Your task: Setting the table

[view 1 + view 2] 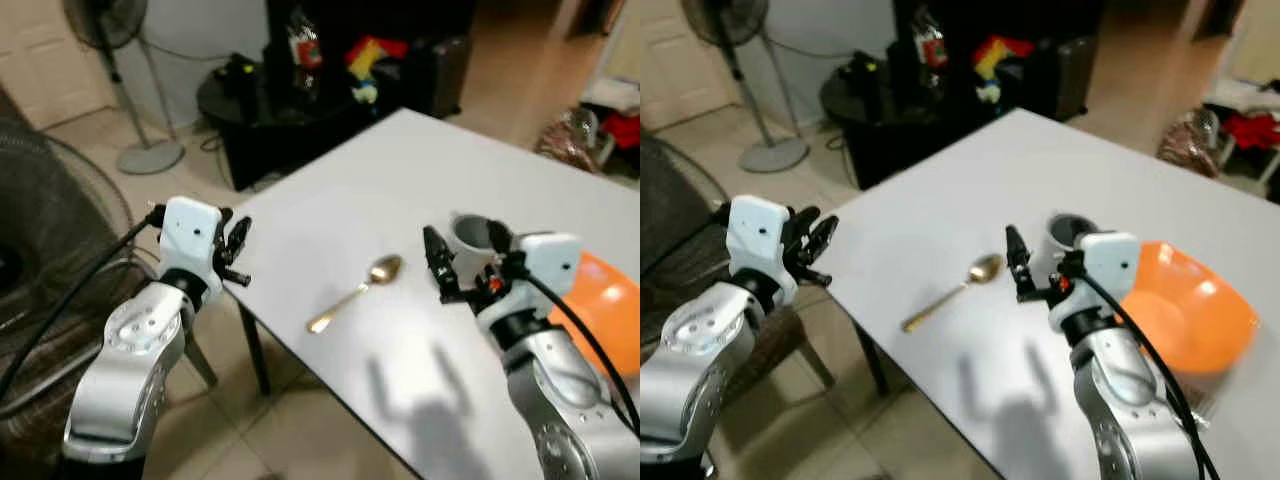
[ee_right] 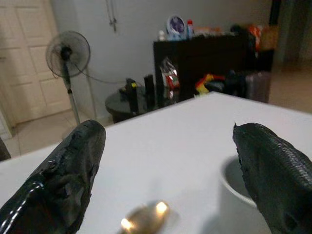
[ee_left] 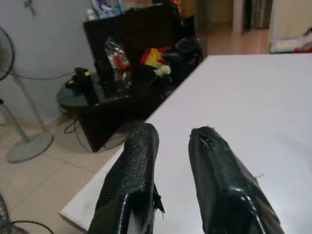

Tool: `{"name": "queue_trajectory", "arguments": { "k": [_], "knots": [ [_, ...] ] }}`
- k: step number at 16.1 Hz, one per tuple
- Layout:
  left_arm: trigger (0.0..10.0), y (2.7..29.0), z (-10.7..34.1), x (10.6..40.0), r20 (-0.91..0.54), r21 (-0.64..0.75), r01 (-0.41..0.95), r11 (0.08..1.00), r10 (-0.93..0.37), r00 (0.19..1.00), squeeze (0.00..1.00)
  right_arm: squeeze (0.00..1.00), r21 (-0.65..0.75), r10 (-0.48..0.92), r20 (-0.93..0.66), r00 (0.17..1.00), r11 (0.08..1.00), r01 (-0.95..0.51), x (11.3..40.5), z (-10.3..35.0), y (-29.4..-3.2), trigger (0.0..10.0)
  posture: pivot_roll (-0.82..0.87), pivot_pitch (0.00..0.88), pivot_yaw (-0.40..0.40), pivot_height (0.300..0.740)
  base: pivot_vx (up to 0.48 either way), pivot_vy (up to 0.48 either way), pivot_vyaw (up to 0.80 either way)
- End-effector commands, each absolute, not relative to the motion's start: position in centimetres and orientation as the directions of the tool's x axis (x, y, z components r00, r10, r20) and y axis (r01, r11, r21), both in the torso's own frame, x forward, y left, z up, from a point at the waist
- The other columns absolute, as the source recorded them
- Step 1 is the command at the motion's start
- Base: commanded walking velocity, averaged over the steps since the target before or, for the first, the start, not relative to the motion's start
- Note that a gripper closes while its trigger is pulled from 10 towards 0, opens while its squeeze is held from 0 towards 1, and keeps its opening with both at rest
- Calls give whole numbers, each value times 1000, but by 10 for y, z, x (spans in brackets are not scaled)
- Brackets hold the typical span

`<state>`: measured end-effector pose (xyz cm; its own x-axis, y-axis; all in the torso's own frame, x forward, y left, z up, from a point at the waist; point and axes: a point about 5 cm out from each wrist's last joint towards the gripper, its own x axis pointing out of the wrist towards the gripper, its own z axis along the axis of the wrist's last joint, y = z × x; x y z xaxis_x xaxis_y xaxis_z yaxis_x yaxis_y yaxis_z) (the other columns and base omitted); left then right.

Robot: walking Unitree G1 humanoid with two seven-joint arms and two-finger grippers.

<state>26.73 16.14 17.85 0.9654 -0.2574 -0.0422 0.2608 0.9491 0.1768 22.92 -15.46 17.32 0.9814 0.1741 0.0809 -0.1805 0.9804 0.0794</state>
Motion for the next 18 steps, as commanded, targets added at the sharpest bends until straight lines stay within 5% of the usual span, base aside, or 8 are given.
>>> {"name": "queue_trajectory", "arguments": {
  "k": [1,6,12,18],
  "knots": [
    [10000,167,174,266,-73,183,236,954,-226,971,0,1000,86,196,96,976,975,-205,230,175,-150,10000,-4,0,7,740,0,0,800],
    [10000,166,164,255,-155,173,326,929,-301,941,0,1000,174,191,106,976,963,-208,252,169,-157,10000,15,0,-8,740,0,0,800],
    [10000,176,161,253,-140,174,227,958,-204,969,0,1000,173,178,34,983,968,-181,278,148,-170,10000,31,0,-35,740,0,0,800],
    [10000,175,162,258,-107,157,192,969,-176,978,0,1000,238,121,21,992,964,-122,251,143,-176,10000,21,0,-23,740,0,0,800]
  ]
}}
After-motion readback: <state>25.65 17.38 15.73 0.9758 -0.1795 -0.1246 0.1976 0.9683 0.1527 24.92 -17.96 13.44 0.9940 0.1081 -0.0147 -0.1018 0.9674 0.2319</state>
